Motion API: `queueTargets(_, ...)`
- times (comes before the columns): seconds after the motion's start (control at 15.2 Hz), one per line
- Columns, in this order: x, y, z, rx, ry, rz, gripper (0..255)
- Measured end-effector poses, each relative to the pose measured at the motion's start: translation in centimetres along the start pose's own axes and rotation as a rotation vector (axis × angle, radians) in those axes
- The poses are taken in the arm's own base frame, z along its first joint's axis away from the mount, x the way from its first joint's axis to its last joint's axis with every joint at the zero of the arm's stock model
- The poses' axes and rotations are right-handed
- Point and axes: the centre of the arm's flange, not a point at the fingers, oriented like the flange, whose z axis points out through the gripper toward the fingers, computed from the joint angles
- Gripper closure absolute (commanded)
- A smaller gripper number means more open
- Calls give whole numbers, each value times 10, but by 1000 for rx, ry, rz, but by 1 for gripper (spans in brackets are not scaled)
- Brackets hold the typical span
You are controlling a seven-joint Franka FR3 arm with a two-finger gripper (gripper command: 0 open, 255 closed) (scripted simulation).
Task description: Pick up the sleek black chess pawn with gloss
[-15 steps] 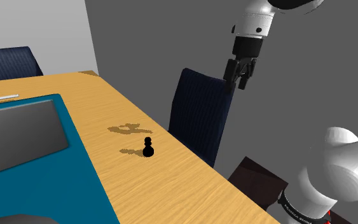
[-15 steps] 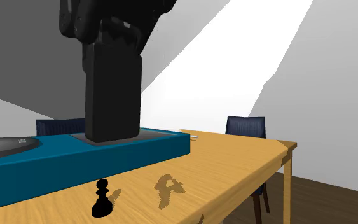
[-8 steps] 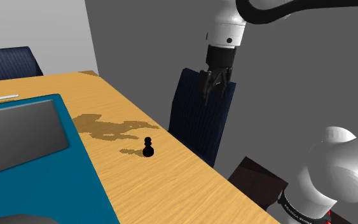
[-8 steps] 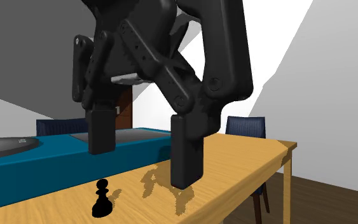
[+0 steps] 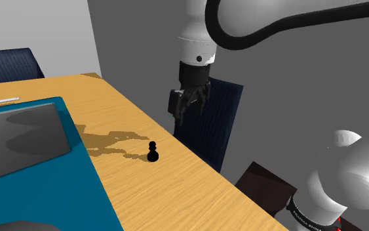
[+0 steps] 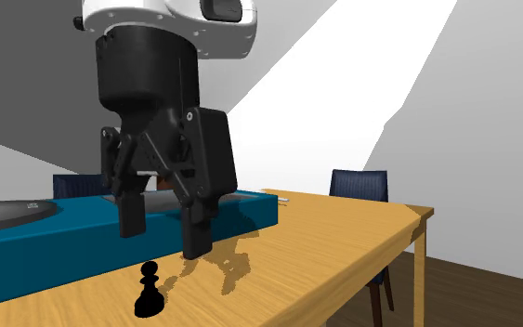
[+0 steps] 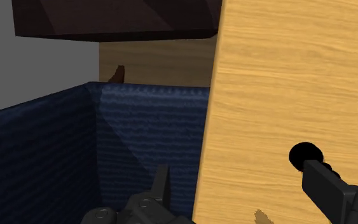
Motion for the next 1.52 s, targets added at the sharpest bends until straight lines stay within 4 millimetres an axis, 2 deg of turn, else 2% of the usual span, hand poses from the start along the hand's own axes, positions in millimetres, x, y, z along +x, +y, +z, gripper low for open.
queueTargets(0.26,22,-48,14,-20,14,-23,0)
queueTargets(0.53,32,-97,28,-39,27,-45,0)
queueTargets(0.66,37,-107,38,-41,29,-48,0)
queueTargets(1.06,36,-108,67,-42,30,-49,0)
queueTargets(1.12,36,-109,69,-41,30,-49,255)
queueTargets(1.52,36,-110,70,-40,31,-49,255)
